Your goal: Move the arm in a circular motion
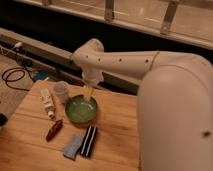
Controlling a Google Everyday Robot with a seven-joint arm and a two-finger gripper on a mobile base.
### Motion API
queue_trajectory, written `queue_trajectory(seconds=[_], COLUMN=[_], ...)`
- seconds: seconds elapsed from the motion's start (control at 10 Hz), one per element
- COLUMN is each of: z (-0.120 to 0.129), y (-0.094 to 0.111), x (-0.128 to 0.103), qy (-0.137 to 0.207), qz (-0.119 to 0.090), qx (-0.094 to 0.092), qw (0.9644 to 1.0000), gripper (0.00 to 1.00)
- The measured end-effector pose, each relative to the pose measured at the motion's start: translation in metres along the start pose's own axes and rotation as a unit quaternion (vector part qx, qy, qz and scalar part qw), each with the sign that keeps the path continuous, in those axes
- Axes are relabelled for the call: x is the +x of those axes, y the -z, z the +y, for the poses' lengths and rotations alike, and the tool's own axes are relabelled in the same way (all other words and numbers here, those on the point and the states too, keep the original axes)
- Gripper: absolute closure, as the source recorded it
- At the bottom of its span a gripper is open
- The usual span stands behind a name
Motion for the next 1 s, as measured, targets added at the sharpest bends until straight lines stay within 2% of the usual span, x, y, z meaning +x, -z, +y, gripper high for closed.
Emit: queue_trajectory(seconds=[0.2, 0.4, 0.5, 0.7, 1.0], z=[0.044, 0.064, 0.067, 0.061, 0.018], y=[0.003, 0.010, 0.014, 0.019, 0.023], x=[0.040, 0.092, 0.110, 0.127, 0.122], qy=[-0.015, -0.047, -0.060, -0.081, -0.112], qz=[-0.003, -0.003, -0.003, -0.001, 0.007], qx=[-0.010, -0.003, 0.002, 0.009, 0.021], qw=[0.9998, 0.9989, 0.9982, 0.9966, 0.9934], gripper=[0.20, 0.20, 0.20, 0.20, 0.20])
